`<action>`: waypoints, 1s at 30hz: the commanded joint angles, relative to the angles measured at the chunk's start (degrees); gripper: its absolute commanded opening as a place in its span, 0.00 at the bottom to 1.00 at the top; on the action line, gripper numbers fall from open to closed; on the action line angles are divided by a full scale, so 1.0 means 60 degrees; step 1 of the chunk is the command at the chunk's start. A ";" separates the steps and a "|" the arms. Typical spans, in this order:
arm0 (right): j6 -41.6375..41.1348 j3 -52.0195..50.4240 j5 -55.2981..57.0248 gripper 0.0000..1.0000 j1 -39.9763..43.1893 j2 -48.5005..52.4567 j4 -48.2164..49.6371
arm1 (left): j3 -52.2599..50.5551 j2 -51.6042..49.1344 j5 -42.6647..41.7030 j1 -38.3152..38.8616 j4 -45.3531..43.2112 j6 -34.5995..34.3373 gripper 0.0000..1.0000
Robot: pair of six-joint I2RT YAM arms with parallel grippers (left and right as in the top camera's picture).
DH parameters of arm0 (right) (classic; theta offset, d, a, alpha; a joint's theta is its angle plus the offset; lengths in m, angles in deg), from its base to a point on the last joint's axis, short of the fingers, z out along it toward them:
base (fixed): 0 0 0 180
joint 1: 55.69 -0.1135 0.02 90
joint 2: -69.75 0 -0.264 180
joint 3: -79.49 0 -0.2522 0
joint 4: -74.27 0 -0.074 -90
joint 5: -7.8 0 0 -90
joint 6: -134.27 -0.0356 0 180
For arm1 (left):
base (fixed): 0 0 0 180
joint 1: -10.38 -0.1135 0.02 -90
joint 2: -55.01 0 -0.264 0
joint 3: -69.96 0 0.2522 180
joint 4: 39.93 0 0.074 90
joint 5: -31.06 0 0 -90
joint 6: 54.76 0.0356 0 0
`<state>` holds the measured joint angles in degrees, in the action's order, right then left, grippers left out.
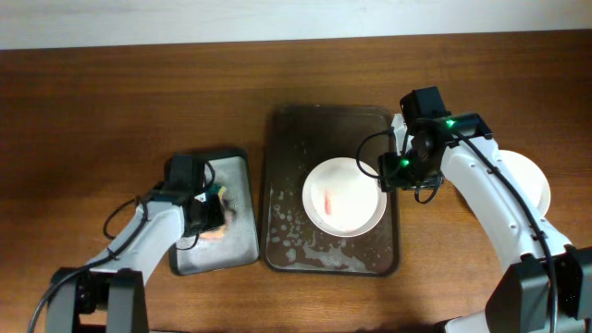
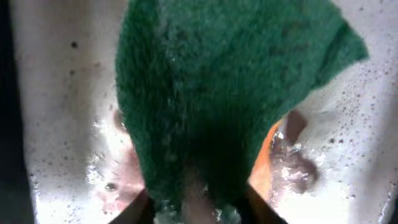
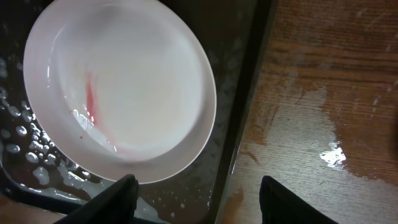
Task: Clean dirty plates on tray and stack at the side
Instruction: 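Grasp the sponge with the left gripper and lift it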
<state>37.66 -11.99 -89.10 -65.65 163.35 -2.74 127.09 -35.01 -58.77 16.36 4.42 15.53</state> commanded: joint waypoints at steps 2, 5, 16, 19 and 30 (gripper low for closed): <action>0.0066 0.0004 -0.0029 0.64 -0.0080 -0.0073 -0.0018 | -0.0572 -0.0186 -0.0113 -0.0022 -0.0131 -0.0208 0.00; 0.0066 0.0004 -0.0029 0.64 -0.0080 -0.0073 -0.0076 | 0.0685 -0.0168 -0.0361 -0.0022 0.1333 -0.0208 0.10; 0.0066 0.0004 -0.0029 0.64 -0.0080 -0.0076 -0.0069 | 0.2208 -0.0958 0.0546 -0.0004 0.1497 0.0572 0.53; 0.0062 0.0004 -0.0033 0.64 -0.0080 -0.0073 -0.0069 | 0.2029 -0.1650 0.0262 -0.0004 0.1246 0.0554 0.22; 0.0062 0.0004 -0.0033 0.63 -0.0080 -0.0076 -0.0098 | 0.5111 -0.1763 0.0127 -0.0018 0.4142 0.0692 0.54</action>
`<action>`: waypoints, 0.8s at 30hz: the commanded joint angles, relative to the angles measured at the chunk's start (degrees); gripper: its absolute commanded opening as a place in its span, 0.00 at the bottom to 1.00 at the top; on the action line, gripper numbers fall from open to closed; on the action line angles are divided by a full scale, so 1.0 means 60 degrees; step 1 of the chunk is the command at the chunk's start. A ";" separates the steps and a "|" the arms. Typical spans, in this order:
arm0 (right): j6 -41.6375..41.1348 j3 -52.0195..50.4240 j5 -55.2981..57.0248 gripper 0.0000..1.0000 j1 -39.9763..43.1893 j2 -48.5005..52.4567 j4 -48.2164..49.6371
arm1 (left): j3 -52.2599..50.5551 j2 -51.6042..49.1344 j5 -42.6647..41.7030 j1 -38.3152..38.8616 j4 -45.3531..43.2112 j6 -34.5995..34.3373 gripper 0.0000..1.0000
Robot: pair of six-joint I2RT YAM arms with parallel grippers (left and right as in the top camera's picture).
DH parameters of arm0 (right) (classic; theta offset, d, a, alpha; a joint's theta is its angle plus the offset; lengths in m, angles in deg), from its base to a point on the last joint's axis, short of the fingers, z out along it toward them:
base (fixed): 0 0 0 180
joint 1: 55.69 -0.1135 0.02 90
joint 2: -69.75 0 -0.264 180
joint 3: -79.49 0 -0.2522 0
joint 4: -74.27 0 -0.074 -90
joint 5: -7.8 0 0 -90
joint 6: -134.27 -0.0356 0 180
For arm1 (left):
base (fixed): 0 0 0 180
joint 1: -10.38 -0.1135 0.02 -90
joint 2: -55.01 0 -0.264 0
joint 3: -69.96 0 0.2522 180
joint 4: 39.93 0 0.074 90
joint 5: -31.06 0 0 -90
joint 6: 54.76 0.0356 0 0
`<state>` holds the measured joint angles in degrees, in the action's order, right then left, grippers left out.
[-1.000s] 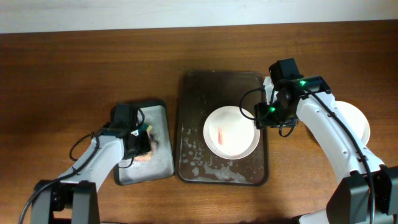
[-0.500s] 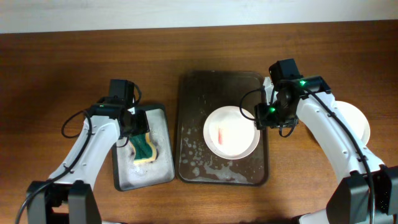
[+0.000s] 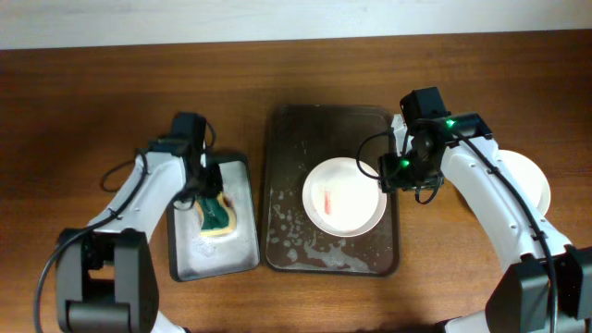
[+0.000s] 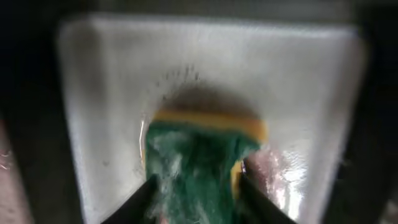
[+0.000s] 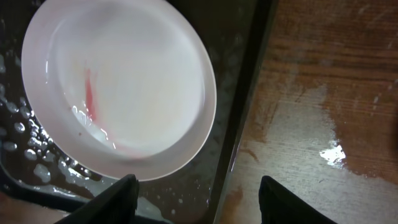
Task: Clean dirty plates on tray and stack at the side
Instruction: 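Grasp the sponge with the left gripper and lift it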
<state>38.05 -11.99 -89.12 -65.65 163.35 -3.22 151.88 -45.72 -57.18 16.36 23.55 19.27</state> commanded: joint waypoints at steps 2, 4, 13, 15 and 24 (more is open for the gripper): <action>0.0000 0.0004 -0.0025 0.63 -0.0080 -0.0076 -0.0029 | 0.0994 0.0018 -0.0266 -0.0015 0.1370 0.0058 0.54; 0.0000 0.0004 -0.0025 0.63 -0.0080 -0.0076 -0.0026 | 0.0612 -0.0004 -0.0302 -0.0015 0.1457 -0.0018 0.47; 0.0000 0.0004 -0.0025 0.63 -0.0080 -0.0076 -0.0004 | -0.2652 -0.0007 -0.1111 -0.0015 -0.1931 -0.0718 0.00; 0.0000 0.0004 -0.0022 0.63 -0.0080 -0.0073 0.0098 | -0.2408 -0.0004 -0.1111 -0.0026 -0.1723 -0.0674 0.00; -0.0029 0.0004 -0.0113 0.43 -0.0080 0.0911 0.1162 | 0.2357 0.0022 -0.1195 0.0127 0.2109 0.0474 0.00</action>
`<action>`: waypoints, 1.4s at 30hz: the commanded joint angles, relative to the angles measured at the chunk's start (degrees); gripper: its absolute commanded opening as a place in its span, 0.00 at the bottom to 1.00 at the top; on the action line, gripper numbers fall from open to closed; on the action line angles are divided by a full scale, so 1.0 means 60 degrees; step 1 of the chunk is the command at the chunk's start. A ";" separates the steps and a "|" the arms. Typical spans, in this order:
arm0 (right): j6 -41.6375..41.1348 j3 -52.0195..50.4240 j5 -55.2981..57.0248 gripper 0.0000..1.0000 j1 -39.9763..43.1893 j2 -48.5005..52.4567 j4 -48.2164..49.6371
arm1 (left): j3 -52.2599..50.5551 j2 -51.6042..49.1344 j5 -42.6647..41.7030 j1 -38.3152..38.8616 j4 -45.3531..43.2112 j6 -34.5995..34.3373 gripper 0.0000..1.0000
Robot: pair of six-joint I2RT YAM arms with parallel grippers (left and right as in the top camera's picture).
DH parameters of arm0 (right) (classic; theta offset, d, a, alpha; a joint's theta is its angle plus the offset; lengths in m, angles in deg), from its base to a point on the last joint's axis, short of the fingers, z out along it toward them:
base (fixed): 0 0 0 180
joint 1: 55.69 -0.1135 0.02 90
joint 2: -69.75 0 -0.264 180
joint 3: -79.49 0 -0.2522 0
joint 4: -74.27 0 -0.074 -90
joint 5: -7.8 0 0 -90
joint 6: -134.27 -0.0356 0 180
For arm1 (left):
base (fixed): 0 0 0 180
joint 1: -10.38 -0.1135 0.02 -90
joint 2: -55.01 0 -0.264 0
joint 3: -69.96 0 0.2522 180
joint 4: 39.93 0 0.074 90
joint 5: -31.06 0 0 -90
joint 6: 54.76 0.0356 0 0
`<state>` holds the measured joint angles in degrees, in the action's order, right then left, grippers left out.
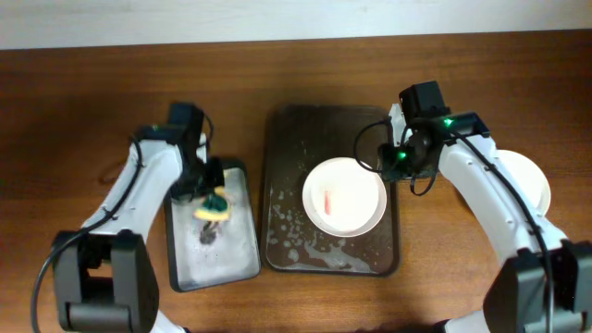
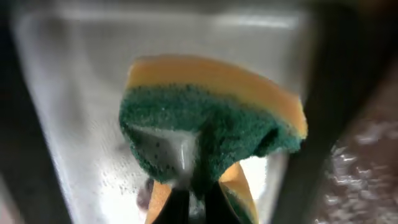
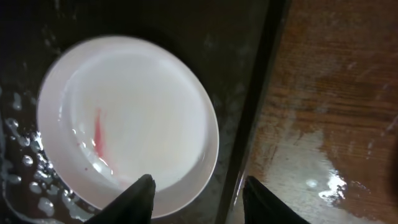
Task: Clean dirty plates on tray and stack at the side
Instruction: 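Grasp the sponge with the left gripper and lift it, then scrub the last plate with the sponge while the right gripper holds it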
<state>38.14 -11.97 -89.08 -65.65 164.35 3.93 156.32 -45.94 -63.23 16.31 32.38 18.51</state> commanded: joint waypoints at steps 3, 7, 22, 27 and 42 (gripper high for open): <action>-0.0007 0.0000 -0.0270 0.41 -0.0080 0.1902 -0.0022 | 0.2681 0.0058 -0.0630 0.0576 0.0954 0.0605 0.00; -0.0004 0.0000 -0.0248 0.32 -0.0080 0.3191 0.0189 | 0.2739 0.0055 -0.1402 0.1388 0.0568 0.0597 0.00; -0.1789 0.0000 -0.1144 0.04 0.0164 0.3530 0.0310 | 0.2728 -0.2645 -0.2259 0.4699 -0.1774 -0.1494 0.00; -0.1781 0.0000 -0.1140 0.04 0.0164 0.3530 0.0288 | 0.2728 -0.3967 -0.3861 0.5074 -0.3082 -0.2339 0.00; -0.1778 0.0000 -0.1067 0.04 0.0164 0.3530 0.0186 | 0.3927 -0.4517 0.2324 0.3909 0.0342 -0.2310 0.00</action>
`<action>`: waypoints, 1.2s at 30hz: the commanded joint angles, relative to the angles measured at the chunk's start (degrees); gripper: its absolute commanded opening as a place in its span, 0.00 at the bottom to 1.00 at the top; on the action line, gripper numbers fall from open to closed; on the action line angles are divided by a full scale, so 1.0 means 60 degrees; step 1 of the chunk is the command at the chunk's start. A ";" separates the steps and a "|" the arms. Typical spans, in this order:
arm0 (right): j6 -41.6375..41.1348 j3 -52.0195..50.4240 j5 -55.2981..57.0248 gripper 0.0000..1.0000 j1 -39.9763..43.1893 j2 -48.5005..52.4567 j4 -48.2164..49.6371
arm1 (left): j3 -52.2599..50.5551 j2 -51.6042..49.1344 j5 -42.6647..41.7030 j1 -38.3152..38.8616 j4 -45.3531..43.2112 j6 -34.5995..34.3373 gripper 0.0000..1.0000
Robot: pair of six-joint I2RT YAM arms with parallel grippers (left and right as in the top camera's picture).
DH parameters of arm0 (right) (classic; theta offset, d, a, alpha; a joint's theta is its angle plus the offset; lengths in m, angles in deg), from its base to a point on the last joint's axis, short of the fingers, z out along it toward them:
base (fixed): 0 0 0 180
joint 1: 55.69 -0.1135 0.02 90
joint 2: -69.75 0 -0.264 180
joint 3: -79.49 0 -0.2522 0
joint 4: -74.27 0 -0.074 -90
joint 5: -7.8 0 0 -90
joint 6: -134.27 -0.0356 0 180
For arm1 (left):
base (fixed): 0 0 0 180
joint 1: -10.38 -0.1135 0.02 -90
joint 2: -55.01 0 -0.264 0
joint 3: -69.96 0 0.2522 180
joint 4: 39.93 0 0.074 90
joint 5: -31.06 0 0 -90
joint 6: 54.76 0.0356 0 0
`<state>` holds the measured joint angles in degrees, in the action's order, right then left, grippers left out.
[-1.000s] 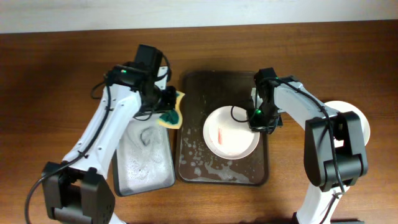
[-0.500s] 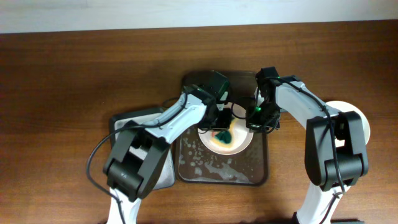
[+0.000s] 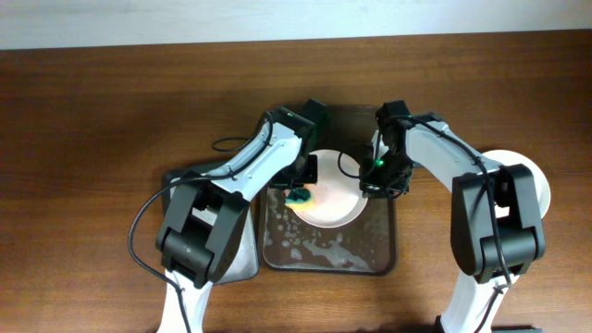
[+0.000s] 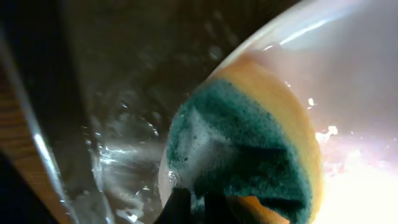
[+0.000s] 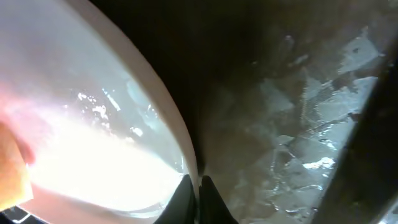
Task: Clean dirty plates on tray and stack at the side
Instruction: 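Scrub the last plate with the sponge while the right gripper holds it, then return the sponge to the grey tray with the left gripper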
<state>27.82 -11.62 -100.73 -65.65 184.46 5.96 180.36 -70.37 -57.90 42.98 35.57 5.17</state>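
Note:
A white plate (image 3: 335, 192) lies in the dark wet tray (image 3: 328, 250). My left gripper (image 3: 301, 188) is shut on a green-and-yellow sponge (image 3: 298, 197), which rests on the plate's left edge. In the left wrist view the soapy sponge (image 4: 249, 149) covers the plate's rim (image 4: 348, 68) above the left gripper (image 4: 198, 208). My right gripper (image 3: 375, 178) is shut on the plate's right rim. The right wrist view shows the right gripper (image 5: 198, 194) pinching that rim (image 5: 177, 134) over the tray floor (image 5: 280, 93).
A silver soapy tray (image 3: 242, 242) sits left of the dark tray, mostly under my left arm. A stack of white plates (image 3: 540, 190) stands at the right, beyond my right arm. Water and foam cover the dark tray's front part (image 3: 314, 245).
My left gripper has moved with the sponge from above the silver tray to the plate's left edge. My right gripper, open above the plate's right rim then, is now shut on that rim.
At first my left gripper held the sponge down in the silver soapy tray while the right one hung open by the plate's right side. The sponge was then lifted clear of the silver tray. Now it rests on the plate, whose rim the right gripper pinches.

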 commanded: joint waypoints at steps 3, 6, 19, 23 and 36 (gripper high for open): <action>-0.0058 -0.0058 0.0874 0.04 0.0164 0.0178 -0.0146 | -0.0091 -0.0492 -0.0670 -0.0321 -0.1344 -0.0080 0.00; 0.0594 -0.0058 0.0863 0.04 0.0160 0.0178 -0.0117 | -0.0091 -0.0707 -0.3133 0.0186 -0.2630 0.0066 0.00; 0.1453 -0.0058 0.0867 0.04 0.0164 0.0178 -0.0255 | -0.0098 -0.0860 -0.2747 0.0656 -0.2994 0.0022 0.00; 0.1450 -0.0058 0.0867 0.04 0.0160 0.0178 -0.0266 | 0.0076 -0.0849 -0.0754 -0.0353 -0.0962 0.0025 0.00; 0.1453 -0.0058 0.0867 0.04 0.0164 0.0175 -0.0437 | 0.2769 0.0667 -0.2663 -0.1548 0.1956 0.2226 0.00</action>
<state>35.93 -11.55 -99.42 -65.10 184.46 3.58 195.11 -73.32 -66.95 34.96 46.43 12.74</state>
